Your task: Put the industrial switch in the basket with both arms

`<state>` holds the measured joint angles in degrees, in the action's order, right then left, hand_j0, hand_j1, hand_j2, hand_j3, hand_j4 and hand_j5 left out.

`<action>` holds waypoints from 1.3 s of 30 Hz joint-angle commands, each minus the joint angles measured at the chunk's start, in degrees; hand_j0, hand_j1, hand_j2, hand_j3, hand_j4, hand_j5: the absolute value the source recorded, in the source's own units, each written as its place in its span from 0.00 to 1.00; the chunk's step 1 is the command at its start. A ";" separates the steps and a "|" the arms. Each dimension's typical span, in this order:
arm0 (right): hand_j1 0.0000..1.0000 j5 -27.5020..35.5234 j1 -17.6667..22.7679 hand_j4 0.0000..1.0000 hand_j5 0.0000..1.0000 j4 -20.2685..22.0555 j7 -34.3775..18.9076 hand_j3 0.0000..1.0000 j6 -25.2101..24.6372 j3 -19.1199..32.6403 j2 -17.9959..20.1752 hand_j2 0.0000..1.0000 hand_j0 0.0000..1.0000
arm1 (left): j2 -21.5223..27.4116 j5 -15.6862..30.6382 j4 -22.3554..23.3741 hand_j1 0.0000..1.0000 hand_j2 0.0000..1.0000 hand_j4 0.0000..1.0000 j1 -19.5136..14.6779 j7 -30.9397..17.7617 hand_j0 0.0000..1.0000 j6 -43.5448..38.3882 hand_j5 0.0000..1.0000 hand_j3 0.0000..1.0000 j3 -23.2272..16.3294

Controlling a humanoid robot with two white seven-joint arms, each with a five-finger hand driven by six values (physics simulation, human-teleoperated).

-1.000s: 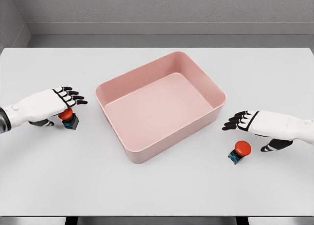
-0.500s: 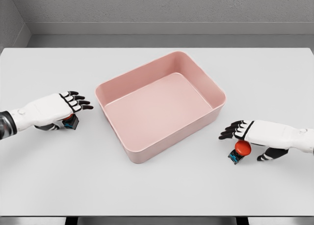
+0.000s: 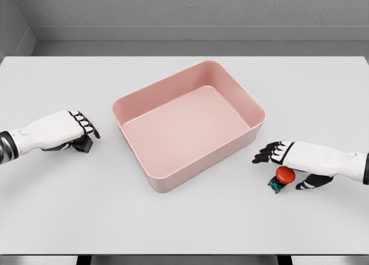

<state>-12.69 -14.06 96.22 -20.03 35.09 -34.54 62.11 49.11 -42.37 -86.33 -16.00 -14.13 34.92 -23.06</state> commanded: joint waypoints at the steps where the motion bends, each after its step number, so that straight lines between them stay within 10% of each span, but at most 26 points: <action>1: 1.00 0.39 0.00 1.00 1.00 0.02 0.08 1.00 -0.09 -0.18 -0.15 1.00 1.00 | 0.11 0.18 0.03 0.56 0.56 0.56 0.00 -0.10 0.56 0.08 0.56 0.56 -0.06; 27: 0.99 0.30 -0.53 0.99 0.99 0.20 -0.45 0.99 -0.09 -1.41 0.46 0.99 0.99 | 6.08 10.37 -13.42 0.42 0.42 0.42 -0.35 0.69 0.42 0.08 0.42 0.42 3.28; 39: 0.76 0.39 -0.35 0.76 0.76 0.20 -0.45 0.76 -0.09 -2.64 0.55 0.76 0.76 | 5.29 11.96 -14.74 0.42 0.42 0.42 -3.95 0.51 0.42 0.08 0.42 0.42 3.98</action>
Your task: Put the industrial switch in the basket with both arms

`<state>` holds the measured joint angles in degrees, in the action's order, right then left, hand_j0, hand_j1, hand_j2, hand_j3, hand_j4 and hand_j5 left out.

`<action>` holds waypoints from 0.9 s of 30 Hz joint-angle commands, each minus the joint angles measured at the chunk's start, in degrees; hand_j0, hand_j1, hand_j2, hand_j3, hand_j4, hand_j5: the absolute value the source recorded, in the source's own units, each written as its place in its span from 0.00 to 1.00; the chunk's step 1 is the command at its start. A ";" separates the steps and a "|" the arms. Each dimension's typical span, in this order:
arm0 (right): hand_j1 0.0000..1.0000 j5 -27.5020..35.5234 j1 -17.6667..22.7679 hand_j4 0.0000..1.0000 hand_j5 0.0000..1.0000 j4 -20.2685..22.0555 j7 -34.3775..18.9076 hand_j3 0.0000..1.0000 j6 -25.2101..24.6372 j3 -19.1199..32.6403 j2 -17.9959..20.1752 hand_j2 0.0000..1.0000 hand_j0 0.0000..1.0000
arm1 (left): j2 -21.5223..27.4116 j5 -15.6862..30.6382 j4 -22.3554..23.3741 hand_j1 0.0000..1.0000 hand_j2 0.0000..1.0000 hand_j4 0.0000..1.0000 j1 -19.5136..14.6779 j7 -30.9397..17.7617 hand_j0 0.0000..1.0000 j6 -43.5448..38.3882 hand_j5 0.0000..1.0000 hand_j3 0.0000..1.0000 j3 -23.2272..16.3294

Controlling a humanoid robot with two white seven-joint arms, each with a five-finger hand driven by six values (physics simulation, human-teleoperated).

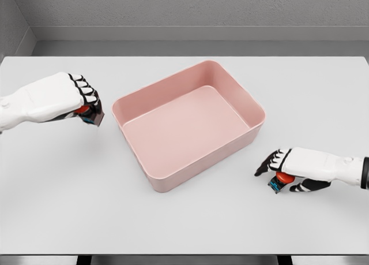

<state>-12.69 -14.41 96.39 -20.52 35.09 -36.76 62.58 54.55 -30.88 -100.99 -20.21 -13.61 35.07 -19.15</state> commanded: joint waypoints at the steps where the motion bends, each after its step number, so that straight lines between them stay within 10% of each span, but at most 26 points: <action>1: 0.75 0.39 0.00 0.75 0.75 0.02 0.05 0.75 -0.09 -0.42 0.00 0.75 0.75 | -0.24 0.47 -0.08 0.42 0.42 0.42 -0.09 -0.01 0.42 -0.07 0.42 0.42 -0.01; 27: 0.43 2.23 -2.02 0.43 0.43 -0.42 2.77 0.43 -0.09 0.28 0.17 0.43 0.43 | -12.98 -0.41 0.01 0.42 0.42 0.42 -7.47 -2.47 0.42 -0.07 0.42 0.42 -7.12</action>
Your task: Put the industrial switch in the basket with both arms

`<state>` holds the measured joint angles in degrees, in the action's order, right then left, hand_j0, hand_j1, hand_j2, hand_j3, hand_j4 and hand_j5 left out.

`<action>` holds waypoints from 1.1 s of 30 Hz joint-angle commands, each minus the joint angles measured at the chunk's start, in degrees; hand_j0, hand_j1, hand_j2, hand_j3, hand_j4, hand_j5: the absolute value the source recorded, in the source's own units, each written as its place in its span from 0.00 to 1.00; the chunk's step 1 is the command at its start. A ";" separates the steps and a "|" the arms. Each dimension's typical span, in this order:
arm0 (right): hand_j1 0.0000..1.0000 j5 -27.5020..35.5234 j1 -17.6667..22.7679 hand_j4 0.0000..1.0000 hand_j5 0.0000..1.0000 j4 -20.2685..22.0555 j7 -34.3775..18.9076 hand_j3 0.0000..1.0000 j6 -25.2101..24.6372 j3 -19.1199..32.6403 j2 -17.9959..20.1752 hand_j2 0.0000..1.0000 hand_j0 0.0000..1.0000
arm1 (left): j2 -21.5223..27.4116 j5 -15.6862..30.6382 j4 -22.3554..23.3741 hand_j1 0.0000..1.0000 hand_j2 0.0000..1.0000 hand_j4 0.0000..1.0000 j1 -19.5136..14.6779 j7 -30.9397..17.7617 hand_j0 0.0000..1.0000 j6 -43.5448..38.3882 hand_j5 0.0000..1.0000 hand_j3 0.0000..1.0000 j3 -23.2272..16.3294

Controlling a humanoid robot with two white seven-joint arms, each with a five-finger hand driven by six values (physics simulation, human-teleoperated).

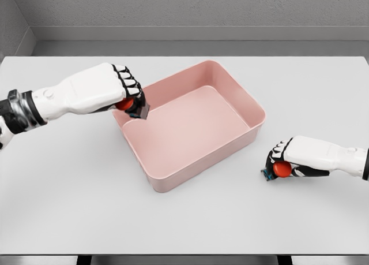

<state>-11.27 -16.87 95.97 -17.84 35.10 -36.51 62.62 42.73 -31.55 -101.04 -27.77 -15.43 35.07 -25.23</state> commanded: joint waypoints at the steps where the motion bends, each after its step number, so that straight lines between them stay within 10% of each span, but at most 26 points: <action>1: 0.43 0.82 0.00 0.43 0.43 0.01 0.08 0.43 -0.10 0.04 0.05 0.43 0.43 | -1.42 0.26 0.06 0.42 0.42 0.42 0.00 -1.35 0.42 -0.07 0.42 0.42 -1.31; 18: 0.43 6.88 -6.59 0.43 0.43 0.01 0.08 0.43 -0.10 1.27 0.14 0.43 0.43 | -11.97 -7.47 7.00 0.44 0.44 0.44 -1.58 -3.55 0.44 -0.07 0.44 0.44 -2.98; 20: 0.43 7.14 -7.38 0.43 0.43 0.01 0.08 0.43 -0.10 1.18 0.05 0.43 0.43 | -12.32 -7.47 7.18 0.60 0.60 0.60 -1.58 -3.55 0.60 -0.07 0.60 0.60 -3.07; 22: 0.43 7.14 -8.00 0.43 0.43 0.01 0.17 0.43 -0.10 1.27 0.05 0.43 0.43 | -12.32 -7.39 7.09 0.99 0.99 0.99 -1.76 -3.29 0.99 -0.07 0.99 0.99 -2.98; 33: 0.43 7.23 -10.99 0.43 0.43 0.01 2.90 0.43 -0.10 1.18 -0.57 0.43 0.43 | -11.62 -6.77 6.47 1.00 1.00 1.00 -1.93 -2.94 1.00 -0.07 1.00 1.00 -2.90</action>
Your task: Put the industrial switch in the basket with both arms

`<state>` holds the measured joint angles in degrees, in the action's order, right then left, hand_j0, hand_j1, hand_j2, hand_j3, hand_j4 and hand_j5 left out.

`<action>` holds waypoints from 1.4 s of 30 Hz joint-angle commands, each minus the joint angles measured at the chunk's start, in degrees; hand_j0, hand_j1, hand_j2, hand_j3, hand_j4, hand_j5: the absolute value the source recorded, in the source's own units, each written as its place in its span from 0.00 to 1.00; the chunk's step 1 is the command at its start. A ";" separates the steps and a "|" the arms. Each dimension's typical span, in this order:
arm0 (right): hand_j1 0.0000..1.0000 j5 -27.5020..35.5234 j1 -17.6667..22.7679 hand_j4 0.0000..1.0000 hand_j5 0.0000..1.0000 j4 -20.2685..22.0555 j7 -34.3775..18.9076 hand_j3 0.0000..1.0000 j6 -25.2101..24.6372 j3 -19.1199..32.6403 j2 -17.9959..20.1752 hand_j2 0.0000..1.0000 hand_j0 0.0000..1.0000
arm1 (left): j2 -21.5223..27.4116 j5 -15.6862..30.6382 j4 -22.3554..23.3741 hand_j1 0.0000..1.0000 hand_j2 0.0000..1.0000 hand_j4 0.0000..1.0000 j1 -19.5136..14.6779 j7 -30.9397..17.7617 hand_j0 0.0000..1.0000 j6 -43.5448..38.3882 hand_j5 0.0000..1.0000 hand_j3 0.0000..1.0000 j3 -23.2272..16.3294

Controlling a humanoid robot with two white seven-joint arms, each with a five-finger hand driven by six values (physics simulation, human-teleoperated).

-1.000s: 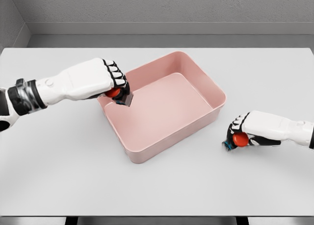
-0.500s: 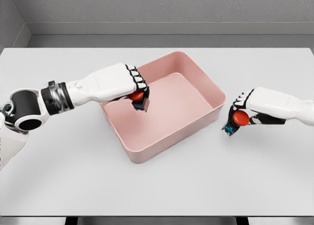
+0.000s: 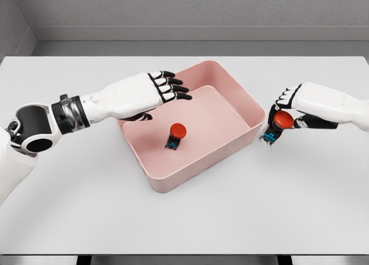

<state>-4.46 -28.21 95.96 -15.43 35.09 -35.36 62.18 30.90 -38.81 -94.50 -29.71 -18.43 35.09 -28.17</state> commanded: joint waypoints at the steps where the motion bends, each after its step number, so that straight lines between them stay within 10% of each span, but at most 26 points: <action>1: 0.43 0.41 0.00 0.43 0.43 0.01 0.67 0.43 -0.09 0.03 -0.13 0.43 0.43 | 0.30 0.58 -0.07 1.00 1.00 1.00 0.00 0.06 1.00 -0.09 1.00 1.00 0.13; 22: 0.42 0.50 -4.75 0.42 0.42 0.01 1.46 0.42 -0.09 -0.59 -5.05 0.42 0.42 | 0.65 1.02 -0.60 1.00 1.00 1.00 0.09 0.24 1.00 -0.09 1.00 1.00 0.74; 29: 0.41 0.42 -5.71 0.41 0.41 -0.07 1.20 0.41 -0.09 -0.76 -6.98 0.41 0.41 | 20.86 10.07 -2.27 1.00 1.00 1.00 1.40 0.15 1.00 -0.09 1.00 1.00 5.22; 42: 0.41 0.24 -8.09 0.41 0.41 -0.60 -1.00 0.41 -0.09 -2.61 -12.96 0.41 0.41 | 21.13 10.34 -1.83 1.00 1.00 1.00 4.13 0.15 1.00 -0.09 1.00 1.00 6.19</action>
<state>-4.62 -36.56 95.54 -15.59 35.08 -37.23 50.61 52.10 -28.81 -96.32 -25.58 -18.34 35.10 -21.76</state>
